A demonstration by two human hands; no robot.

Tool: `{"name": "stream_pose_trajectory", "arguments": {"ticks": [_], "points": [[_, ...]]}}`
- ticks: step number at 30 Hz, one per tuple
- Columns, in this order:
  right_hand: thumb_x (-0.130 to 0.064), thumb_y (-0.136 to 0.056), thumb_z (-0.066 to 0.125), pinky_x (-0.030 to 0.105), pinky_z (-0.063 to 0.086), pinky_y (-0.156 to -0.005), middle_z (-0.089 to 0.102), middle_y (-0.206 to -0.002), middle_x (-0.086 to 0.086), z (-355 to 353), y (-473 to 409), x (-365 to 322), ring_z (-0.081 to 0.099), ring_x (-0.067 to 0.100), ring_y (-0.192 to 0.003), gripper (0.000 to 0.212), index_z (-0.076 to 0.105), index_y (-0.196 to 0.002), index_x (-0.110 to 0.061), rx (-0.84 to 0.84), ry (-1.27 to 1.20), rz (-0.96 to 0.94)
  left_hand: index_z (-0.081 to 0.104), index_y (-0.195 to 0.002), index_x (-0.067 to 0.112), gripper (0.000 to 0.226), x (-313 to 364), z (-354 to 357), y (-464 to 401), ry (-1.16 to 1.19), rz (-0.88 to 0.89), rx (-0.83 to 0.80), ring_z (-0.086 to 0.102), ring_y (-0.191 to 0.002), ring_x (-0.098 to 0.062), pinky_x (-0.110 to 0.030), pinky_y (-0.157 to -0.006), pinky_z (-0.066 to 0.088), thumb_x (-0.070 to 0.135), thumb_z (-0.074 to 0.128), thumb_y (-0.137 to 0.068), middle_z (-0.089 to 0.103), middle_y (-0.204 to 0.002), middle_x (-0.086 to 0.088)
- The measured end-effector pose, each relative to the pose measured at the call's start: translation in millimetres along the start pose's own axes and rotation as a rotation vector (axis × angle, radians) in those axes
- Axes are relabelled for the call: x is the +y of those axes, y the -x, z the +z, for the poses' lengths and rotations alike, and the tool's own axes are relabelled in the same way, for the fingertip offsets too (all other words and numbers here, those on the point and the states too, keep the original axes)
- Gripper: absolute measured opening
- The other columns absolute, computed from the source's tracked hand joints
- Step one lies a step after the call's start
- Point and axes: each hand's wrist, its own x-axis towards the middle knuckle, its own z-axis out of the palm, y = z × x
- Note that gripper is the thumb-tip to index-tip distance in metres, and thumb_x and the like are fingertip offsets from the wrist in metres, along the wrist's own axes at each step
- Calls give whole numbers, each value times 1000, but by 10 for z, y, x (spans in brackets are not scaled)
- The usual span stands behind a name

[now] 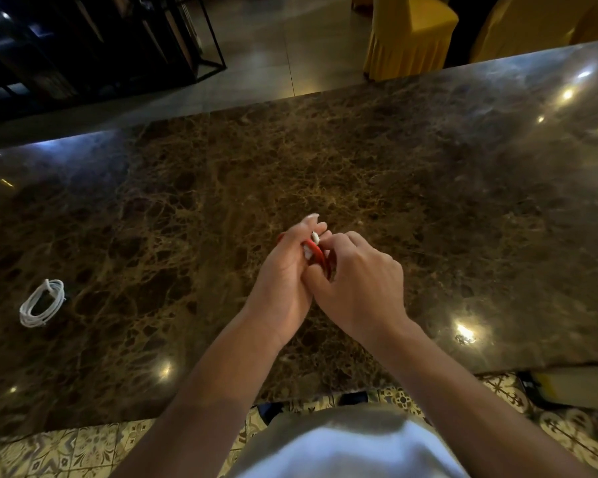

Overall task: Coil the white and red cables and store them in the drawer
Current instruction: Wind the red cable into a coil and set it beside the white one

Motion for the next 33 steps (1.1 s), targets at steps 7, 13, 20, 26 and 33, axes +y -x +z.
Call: {"name": "stream_pose_trajectory", "arguments": {"ticks": [7,13,20,26,33], "points": [[-55,-96,48,30,55,-63,65,-80,-14,128,-156,96,62,5,-68,33,66,-92,-28,-83,-153,46,18,-165,19,94,-158,83,-32,-231,132,27,41,-147,-8,-33,-124,33,53,61,-89,44,-157,9],[-39,-98,55,21,40,-53,62,-67,-12,116,-133,144,58,5,-57,27,65,-76,-27,-55,-303,18,30,-161,9,89,-212,58,-117,-278,91,-2,41,-150,-20,-45,-126,31,55,63,-92,43,-161,-11],[-9,-90,67,20,48,-59,66,-73,-13,-51,-65,210,60,3,-65,32,69,-66,-31,-252,-743,173,50,-149,7,72,-79,-140,-227,-157,-150,-217,52,-141,-24,-45,-126,29,53,58,-94,57,-148,-15],[-12,-85,69,33,50,-71,60,-90,-1,-79,-90,171,58,13,-80,30,67,-61,-31,-307,-824,260,30,-159,7,109,15,-186,-201,-77,-178,-326,45,-147,-21,-39,-127,27,65,75,-79,47,-159,-11],[-27,-90,69,22,50,-66,65,-88,-6,-68,-121,176,62,9,-77,14,74,-79,-20,-340,-555,194,31,-160,8,90,-103,-195,-224,-1,-163,-199,47,-146,-23,-44,-127,26,60,55,-91,49,-157,-12]]}}
